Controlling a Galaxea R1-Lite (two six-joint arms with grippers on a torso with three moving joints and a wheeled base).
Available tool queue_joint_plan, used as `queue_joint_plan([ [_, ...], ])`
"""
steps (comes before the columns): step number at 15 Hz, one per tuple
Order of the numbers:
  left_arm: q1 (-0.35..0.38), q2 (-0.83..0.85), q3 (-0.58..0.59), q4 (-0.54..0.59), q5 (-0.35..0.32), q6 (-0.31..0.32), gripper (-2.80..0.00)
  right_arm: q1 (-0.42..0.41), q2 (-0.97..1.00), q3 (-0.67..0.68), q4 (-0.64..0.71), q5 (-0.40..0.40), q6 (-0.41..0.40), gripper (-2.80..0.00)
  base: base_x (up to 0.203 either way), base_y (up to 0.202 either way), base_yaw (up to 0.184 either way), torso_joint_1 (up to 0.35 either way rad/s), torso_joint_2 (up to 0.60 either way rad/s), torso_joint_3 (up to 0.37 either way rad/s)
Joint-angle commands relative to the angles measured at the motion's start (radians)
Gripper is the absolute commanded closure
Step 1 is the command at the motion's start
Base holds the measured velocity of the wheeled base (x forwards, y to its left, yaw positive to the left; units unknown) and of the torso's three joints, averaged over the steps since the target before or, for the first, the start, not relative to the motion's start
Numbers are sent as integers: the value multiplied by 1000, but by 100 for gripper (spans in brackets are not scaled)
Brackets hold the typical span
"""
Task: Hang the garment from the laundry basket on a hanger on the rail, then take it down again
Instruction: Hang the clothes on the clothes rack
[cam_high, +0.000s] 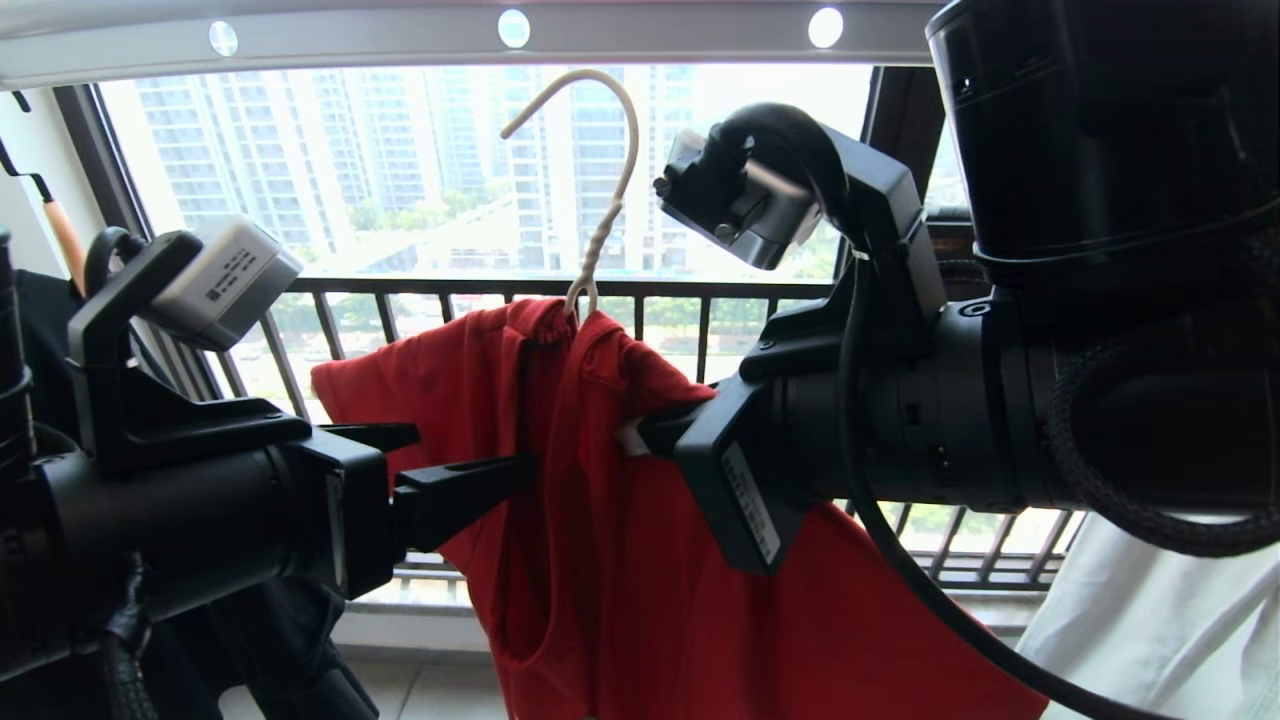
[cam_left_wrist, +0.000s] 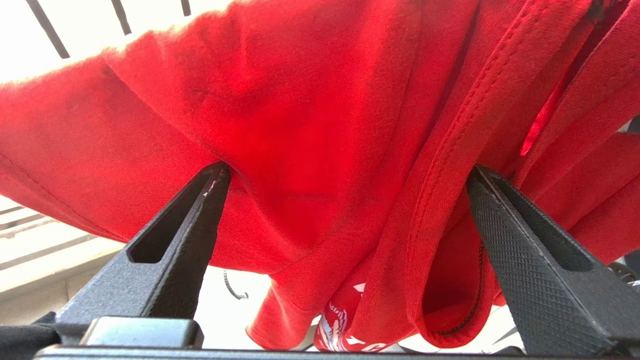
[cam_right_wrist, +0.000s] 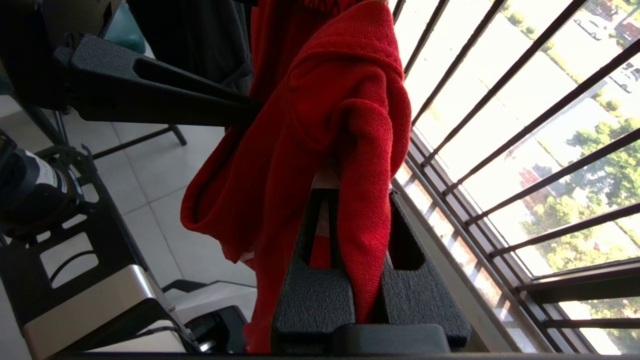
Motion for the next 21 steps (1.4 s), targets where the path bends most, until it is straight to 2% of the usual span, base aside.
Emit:
queue_joint_plan([
  [1, 1, -5, 11, -1, 1, 18, -280, 9, 5, -2, 2, 0, -1, 0, 0, 0, 0, 0, 0, 0],
  [2, 0, -5, 14, -4, 1, 23, 0, 11, 3, -2, 2, 0, -1, 0, 0, 0, 0, 0, 0, 0],
  [10, 2, -28, 10, -4, 0, 23, 0, 11, -12, 13, 10, -1, -1, 0, 0, 0, 0, 0, 0, 0],
  [18, 5, -107, -24, -35, 3, 7, 0, 13, -46, 104, 6, -2, -2, 0, 0, 0, 0, 0, 0, 0],
  [19, 7, -107, -23, -75, 15, 4, 0, 12, -48, 116, 5, -3, -2, 0, 0, 0, 0, 0, 0, 0],
  [21, 11, -93, -22, -139, 80, 2, 0, 14, -51, 135, 5, -3, -4, 0, 0, 0, 0, 0, 0, 0],
])
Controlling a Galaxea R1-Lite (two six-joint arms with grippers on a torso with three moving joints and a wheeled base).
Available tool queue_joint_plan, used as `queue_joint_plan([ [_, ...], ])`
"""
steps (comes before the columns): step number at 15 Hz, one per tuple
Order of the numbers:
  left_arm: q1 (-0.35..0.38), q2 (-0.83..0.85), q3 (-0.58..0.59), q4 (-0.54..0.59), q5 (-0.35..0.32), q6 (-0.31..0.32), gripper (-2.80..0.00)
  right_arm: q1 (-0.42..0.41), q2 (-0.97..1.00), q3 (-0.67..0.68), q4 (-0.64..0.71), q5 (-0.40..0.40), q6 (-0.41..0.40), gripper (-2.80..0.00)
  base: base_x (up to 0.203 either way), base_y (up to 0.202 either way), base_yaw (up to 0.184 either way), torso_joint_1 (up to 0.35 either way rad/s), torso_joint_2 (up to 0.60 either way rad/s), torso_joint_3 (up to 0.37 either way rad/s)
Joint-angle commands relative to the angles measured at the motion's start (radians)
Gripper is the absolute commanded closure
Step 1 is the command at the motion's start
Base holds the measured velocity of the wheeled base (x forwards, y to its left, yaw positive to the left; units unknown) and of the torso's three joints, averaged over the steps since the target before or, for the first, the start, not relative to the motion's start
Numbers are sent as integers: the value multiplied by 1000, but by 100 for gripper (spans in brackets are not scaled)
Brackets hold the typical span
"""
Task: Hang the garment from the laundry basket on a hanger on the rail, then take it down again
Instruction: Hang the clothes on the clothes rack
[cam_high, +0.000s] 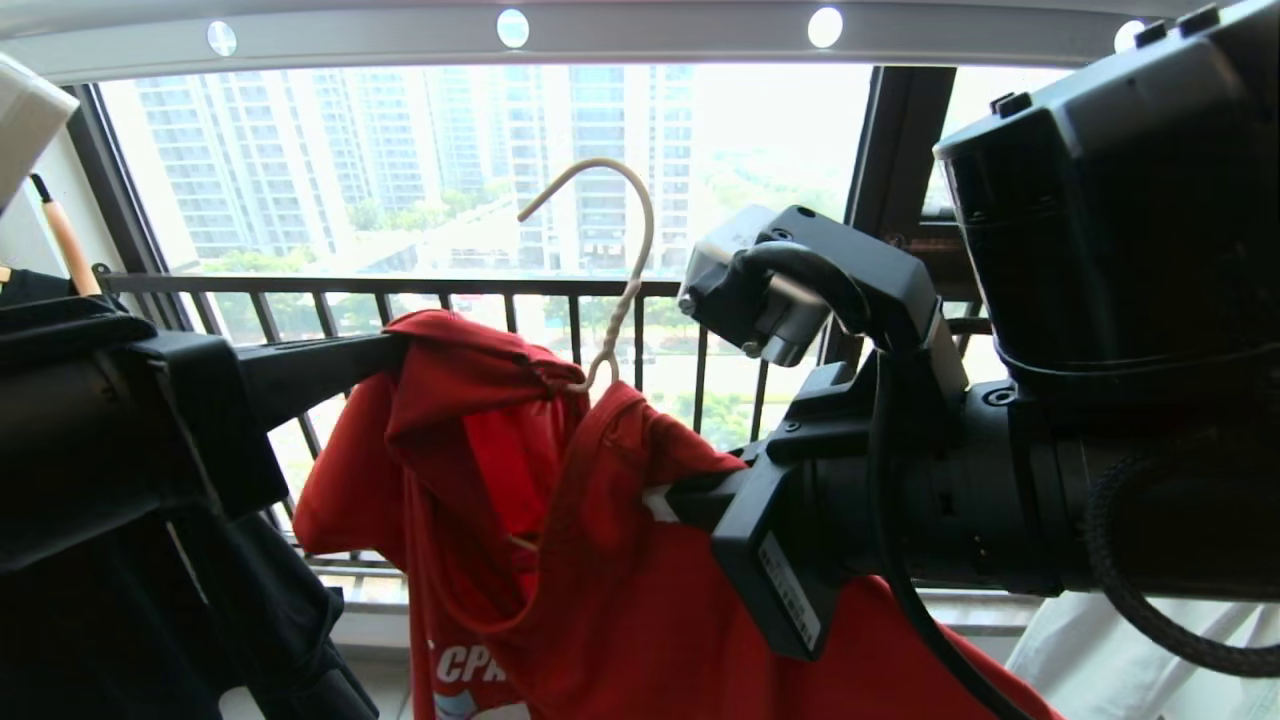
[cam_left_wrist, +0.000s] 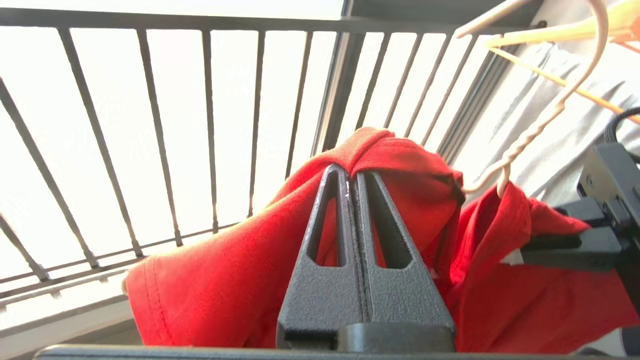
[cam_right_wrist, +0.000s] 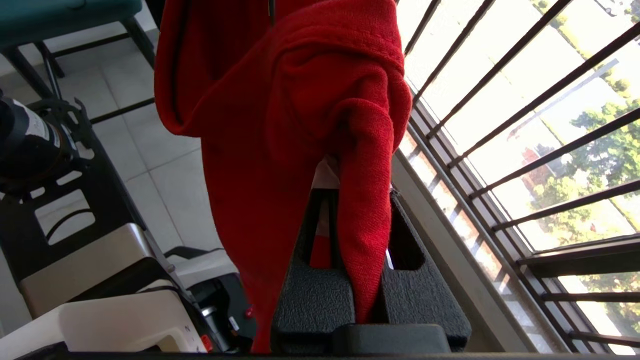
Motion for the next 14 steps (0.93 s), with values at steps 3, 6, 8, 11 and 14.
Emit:
queue_joint_plan([
  [3, 2, 5, 0, -59, 58, -1, 0, 10, -10, 30, 2, -6, -4, 0, 0, 0, 0, 0, 0, 0],
  [6, 2, 18, -6, -18, 78, 18, 0, 28, -11, 31, 2, -27, -4, 0, 0, 0, 0, 0, 0, 0],
  [8, 3, 64, -24, 149, 160, 76, 0, 41, -10, 33, 2, -40, -7, 0, 0, 0, 0, 0, 0, 0],
  [11, 2, 82, -65, 265, 271, 135, 0, 47, -9, 41, 3, -50, -9, 0, 0, 0, 0, 0, 0, 0],
  [14, -8, 62, -66, 257, 263, 132, 0, 50, -11, 36, -1, -50, -9, 0, 0, 0, 0, 0, 0, 0],
])
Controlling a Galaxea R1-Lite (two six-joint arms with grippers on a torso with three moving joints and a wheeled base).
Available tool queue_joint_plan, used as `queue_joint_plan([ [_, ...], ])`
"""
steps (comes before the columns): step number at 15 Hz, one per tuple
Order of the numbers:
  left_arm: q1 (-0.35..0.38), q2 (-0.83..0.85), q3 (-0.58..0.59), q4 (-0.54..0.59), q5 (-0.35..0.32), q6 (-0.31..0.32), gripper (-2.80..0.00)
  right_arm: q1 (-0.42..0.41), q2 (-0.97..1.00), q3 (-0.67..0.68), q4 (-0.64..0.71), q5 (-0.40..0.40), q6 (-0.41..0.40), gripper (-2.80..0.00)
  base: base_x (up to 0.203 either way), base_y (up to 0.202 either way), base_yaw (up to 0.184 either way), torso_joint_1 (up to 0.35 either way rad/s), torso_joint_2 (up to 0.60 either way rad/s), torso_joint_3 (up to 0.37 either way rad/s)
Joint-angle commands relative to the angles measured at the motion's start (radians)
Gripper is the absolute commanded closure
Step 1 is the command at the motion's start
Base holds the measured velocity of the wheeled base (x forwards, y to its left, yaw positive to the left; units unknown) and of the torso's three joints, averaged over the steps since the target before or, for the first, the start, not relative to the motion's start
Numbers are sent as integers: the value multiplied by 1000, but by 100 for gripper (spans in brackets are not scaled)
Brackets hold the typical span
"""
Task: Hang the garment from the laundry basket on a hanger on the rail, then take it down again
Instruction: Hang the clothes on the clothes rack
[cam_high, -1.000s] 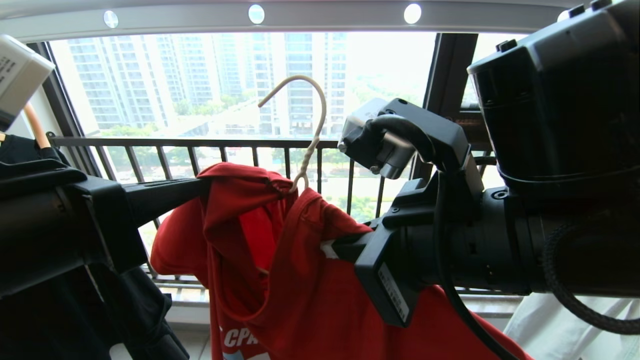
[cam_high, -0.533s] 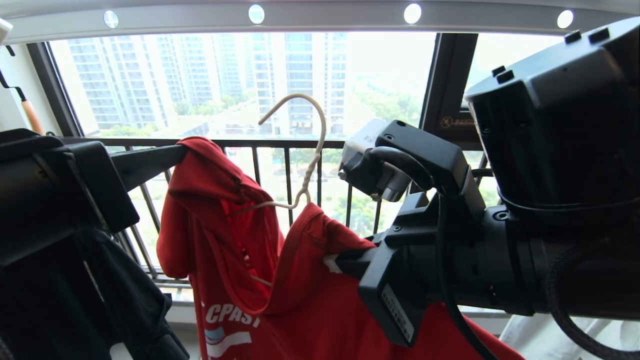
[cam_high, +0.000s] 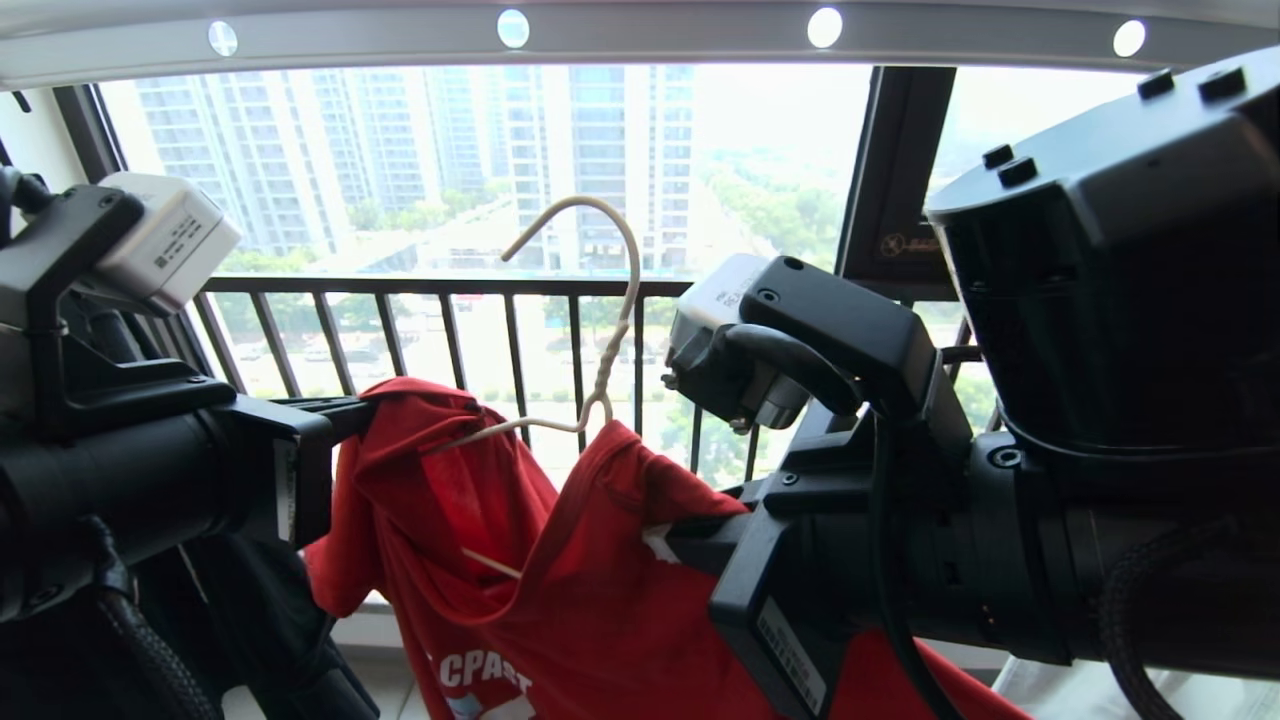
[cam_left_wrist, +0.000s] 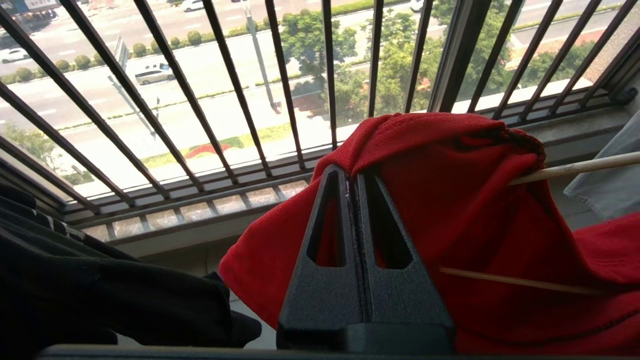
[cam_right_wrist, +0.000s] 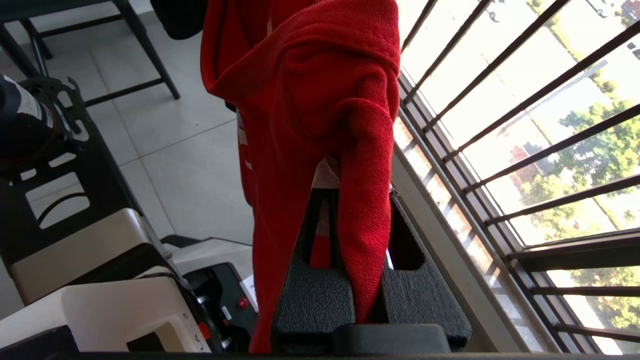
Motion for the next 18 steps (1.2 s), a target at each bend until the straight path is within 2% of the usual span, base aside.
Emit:
queue_joint_plan([
  [1, -46, -50, -2, -8, -34, -12, 0, 1, -2, -1, 2, -1, 0, 0, 0, 0, 0, 0, 0, 0],
  [2, -75, -86, -2, -18, -90, -31, 0, 1, -2, -2, 1, -3, 0, 0, 0, 0, 0, 0, 0, 0],
  [3, -82, -117, -3, -26, -173, -52, 0, 1, -2, -7, -1, -10, 0, 0, 0, 0, 0, 0, 0, 0],
  [5, -86, -156, -7, -32, -218, -96, 0, 1, -1, -23, -1, -10, 0, 0, 0, 0, 0, 0, 0, 0],
  [6, -86, -163, -6, -30, -269, -102, 0, 1, 0, -26, -1, -10, 0, 0, 0, 0, 0, 0, 0, 0],
  [7, -85, -154, -4, -28, -292, -103, 0, 1, 0, -28, -1, -10, 0, 0, 0, 0, 0, 0, 0, 0],
  [14, -85, -133, 24, -24, -287, -93, 0, 1, -7, -30, -16, -10, 2, 0, 0, 0, 0, 0, 0, 0],
  [15, -85, -132, 25, -22, -287, -92, -280, 1, -10, -30, -17, -10, 2, 0, 0, 0, 0, 0, 0, 0],
  [18, -85, -138, 12, -8, -285, -90, -280, -1, -20, -30, -18, -14, 2, 0, 0, 0, 0, 0, 0, 0],
])
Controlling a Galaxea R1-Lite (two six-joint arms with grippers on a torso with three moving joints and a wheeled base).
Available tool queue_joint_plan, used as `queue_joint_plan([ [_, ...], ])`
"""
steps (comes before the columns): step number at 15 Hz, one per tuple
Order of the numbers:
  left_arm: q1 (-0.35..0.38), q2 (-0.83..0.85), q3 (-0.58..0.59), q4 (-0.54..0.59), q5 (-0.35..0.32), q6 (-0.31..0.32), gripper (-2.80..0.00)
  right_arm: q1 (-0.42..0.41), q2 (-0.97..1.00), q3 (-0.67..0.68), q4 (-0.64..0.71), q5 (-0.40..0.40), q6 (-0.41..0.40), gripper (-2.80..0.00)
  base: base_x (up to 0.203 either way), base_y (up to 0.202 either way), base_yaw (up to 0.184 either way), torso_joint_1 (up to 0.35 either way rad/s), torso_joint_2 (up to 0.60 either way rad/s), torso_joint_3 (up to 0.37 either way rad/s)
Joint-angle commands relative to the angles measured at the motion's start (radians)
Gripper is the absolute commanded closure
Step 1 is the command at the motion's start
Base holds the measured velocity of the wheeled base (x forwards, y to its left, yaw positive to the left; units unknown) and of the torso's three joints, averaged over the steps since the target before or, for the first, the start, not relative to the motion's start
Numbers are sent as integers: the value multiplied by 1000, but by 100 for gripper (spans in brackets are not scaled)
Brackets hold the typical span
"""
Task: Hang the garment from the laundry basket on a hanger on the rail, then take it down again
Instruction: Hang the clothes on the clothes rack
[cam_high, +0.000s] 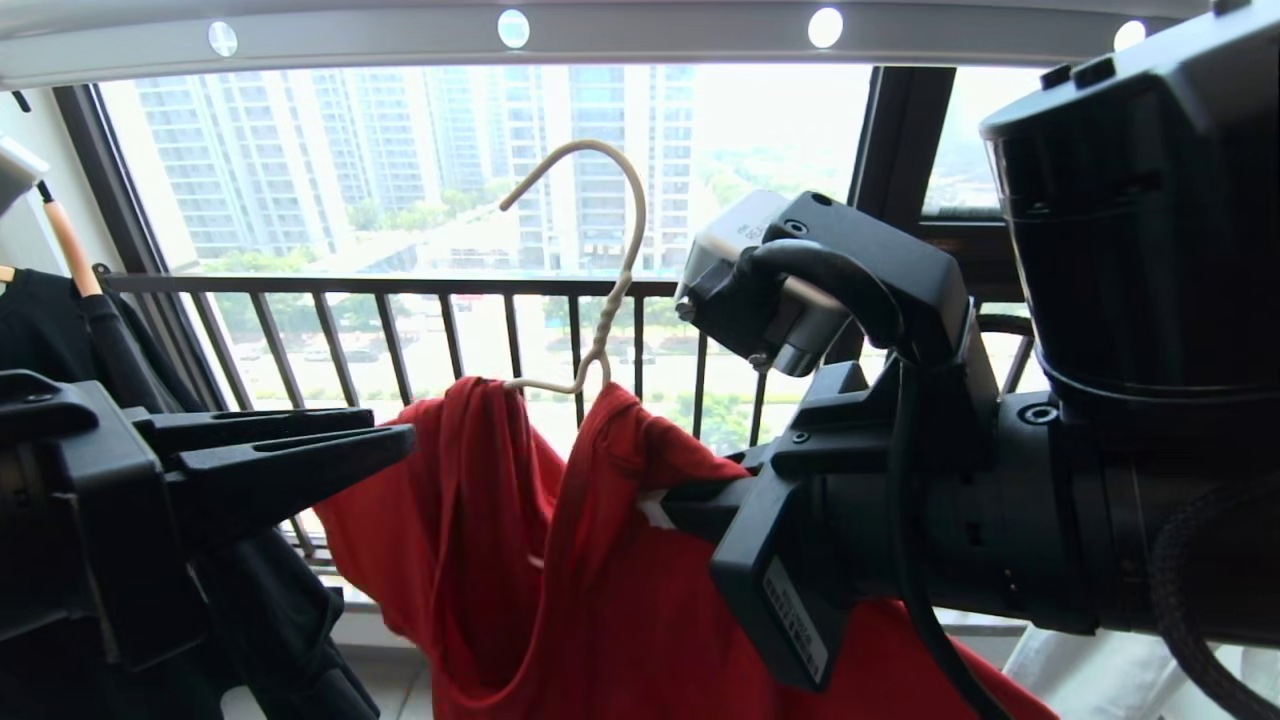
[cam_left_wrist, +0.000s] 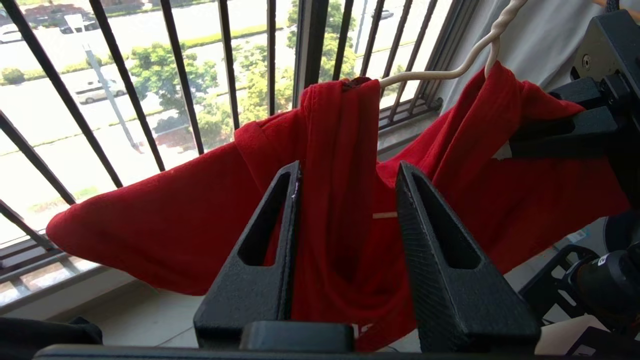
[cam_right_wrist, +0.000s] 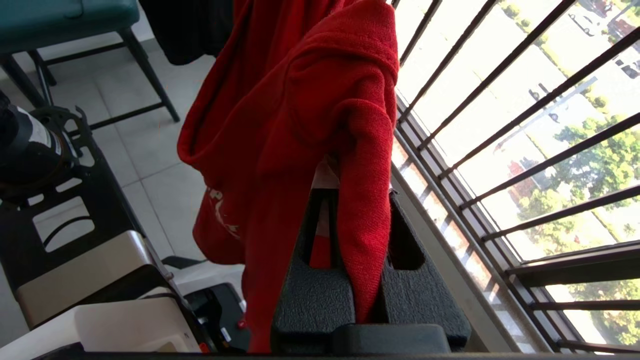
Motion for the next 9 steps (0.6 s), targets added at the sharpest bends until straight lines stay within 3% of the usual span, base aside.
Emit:
queue_joint_plan([
  [1, 0, -12, -16, 29, 7, 11, -280, 0, -9, 1, -1, -3, 0, 0, 0, 0, 0, 0, 0, 0],
  [4, 12, -48, -72, 123, 40, 22, -280, -13, -41, 3, 1, -4, 1, 0, 0, 0, 0, 0, 0, 0],
  [7, 95, -57, -94, 123, 44, 24, -280, -37, -70, 14, 4, -3, 1, 0, 0, 0, 0, 0, 0, 0],
  [9, 106, -57, -96, 122, 44, 24, -280, -47, -88, 26, 4, -3, 1, 0, 0, 0, 0, 0, 0, 0],
])
